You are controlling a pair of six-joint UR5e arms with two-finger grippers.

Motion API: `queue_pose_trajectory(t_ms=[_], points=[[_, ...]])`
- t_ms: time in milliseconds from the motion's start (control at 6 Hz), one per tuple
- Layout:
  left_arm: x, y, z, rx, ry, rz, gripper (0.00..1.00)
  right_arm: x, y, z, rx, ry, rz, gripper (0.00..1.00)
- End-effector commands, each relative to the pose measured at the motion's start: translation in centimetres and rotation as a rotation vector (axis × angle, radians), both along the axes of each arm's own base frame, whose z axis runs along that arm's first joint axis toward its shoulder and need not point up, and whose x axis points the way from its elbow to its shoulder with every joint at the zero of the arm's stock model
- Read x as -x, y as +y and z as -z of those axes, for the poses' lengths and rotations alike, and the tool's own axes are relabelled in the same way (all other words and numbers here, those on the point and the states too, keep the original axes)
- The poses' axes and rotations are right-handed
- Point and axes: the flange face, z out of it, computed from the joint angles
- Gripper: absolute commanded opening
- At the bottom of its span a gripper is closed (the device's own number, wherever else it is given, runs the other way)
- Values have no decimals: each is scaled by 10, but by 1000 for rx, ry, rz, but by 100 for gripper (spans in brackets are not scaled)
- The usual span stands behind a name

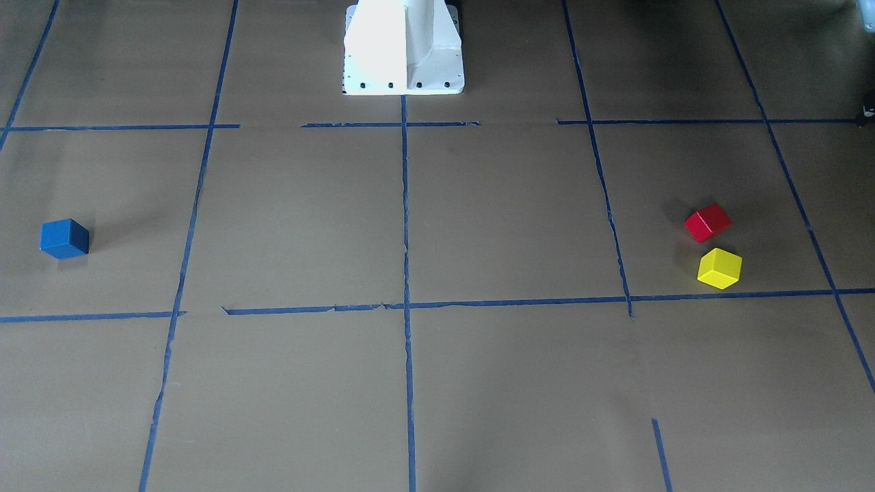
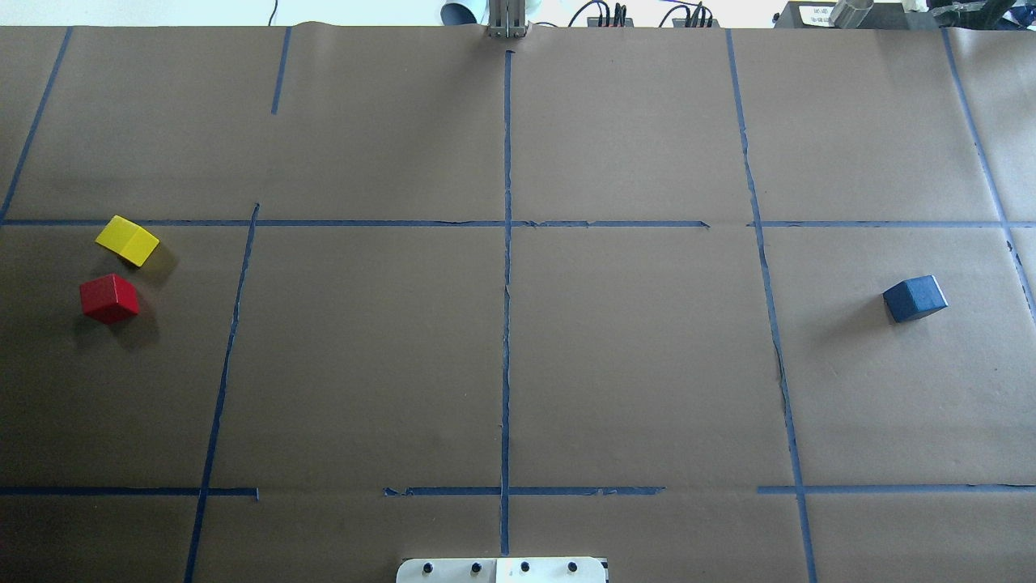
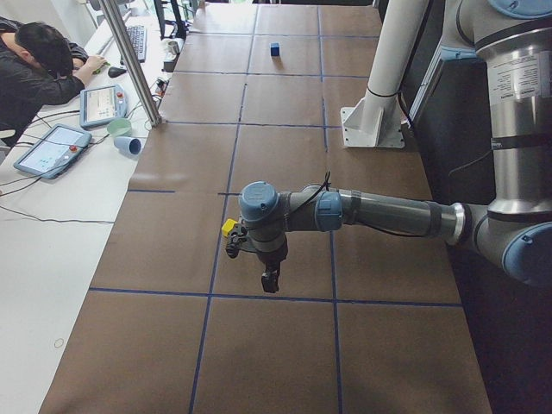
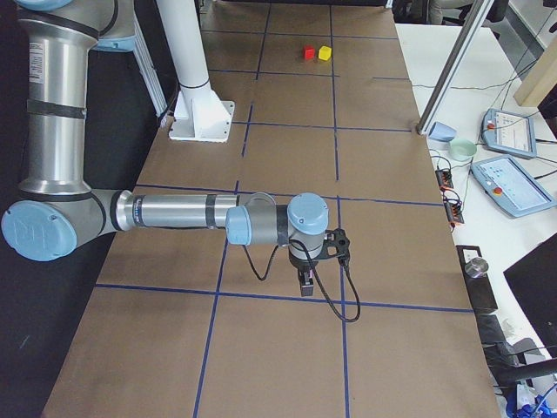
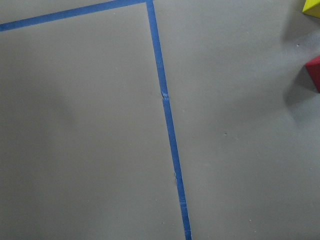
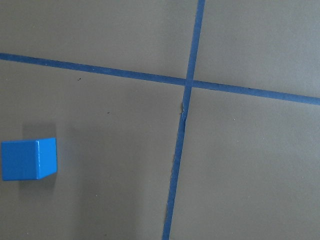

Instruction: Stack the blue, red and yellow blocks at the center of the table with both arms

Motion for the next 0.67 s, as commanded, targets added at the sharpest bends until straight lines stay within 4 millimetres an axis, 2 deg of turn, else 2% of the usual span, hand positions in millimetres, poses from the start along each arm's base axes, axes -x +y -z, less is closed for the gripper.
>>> queue_pose_trajectory(t_ms=[0,167,500], points=[[-1,1,-2,2,0,-6,100,1,-1,2,-3,-2,0,100],[0,1,-1,0,2,-3,100,20,-11,15,-84,-8,39,100],[-1,1,0,-2,2,-5,100,102,-38,57,-102,-51,29,100]])
